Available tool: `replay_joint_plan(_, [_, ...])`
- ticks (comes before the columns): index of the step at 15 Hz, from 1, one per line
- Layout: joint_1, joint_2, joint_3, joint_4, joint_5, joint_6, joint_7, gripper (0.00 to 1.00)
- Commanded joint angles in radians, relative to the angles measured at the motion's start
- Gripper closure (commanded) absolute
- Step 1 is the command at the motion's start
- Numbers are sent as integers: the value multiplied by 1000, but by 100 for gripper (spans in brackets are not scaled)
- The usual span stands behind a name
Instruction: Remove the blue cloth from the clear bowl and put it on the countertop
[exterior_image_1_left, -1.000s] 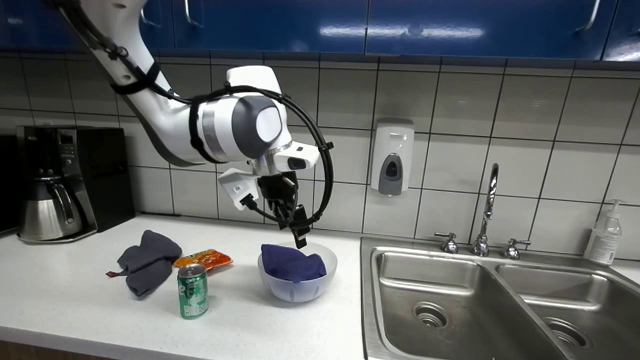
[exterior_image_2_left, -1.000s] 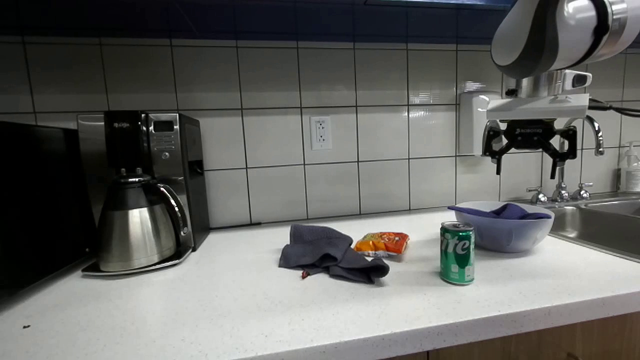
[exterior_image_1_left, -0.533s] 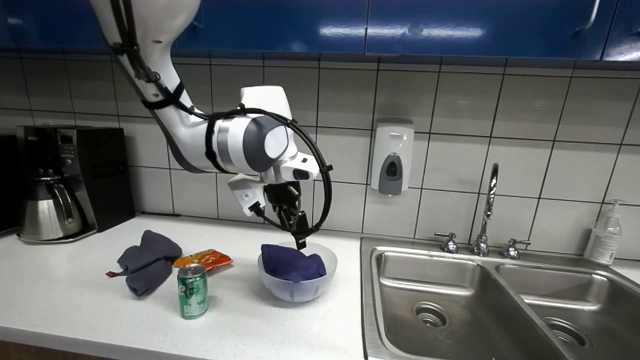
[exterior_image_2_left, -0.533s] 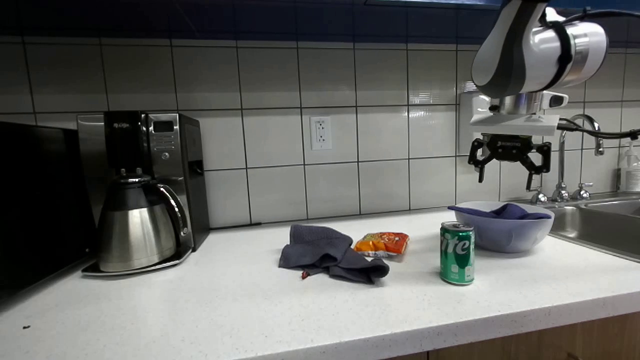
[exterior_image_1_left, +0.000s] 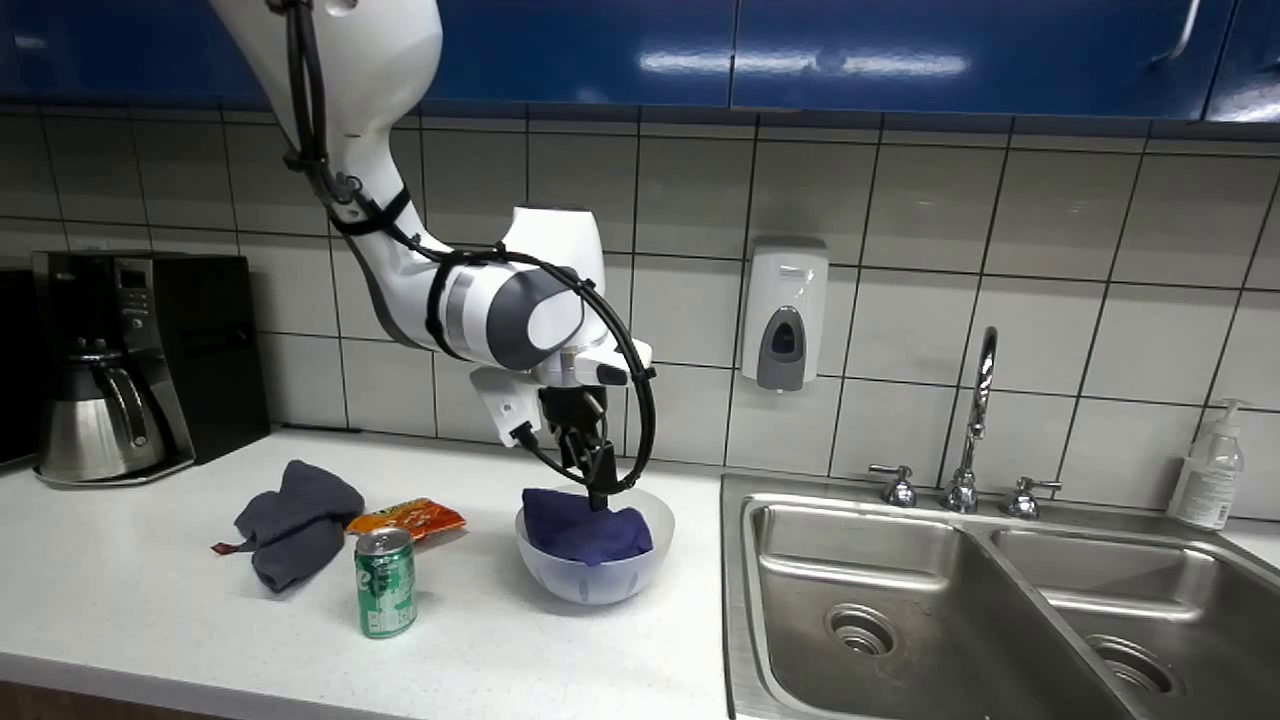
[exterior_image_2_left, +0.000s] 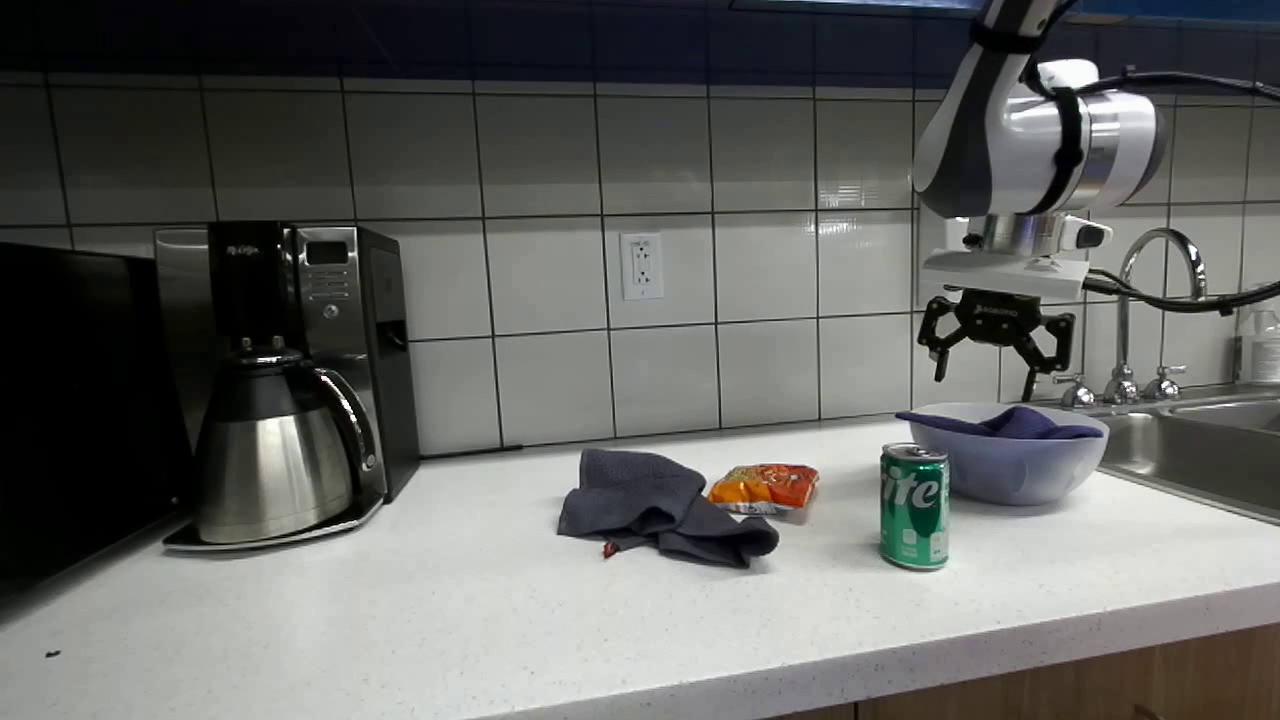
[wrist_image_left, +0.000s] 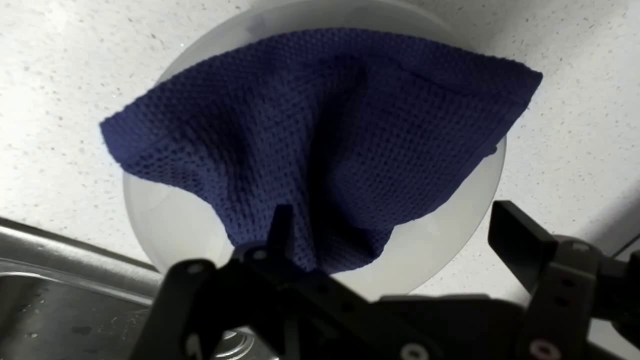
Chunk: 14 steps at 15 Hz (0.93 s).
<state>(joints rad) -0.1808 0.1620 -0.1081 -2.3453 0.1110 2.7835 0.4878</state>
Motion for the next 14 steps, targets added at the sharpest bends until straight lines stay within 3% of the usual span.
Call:
replay_joint_plan(1, [23, 16, -39, 30, 12, -60, -22, 0])
replay_joint_plan(7, [43, 22, -72, 22, -22, -164, -2, 0])
replay_joint_plan(14, [59, 34, -97, 33, -86, -203, 2, 0])
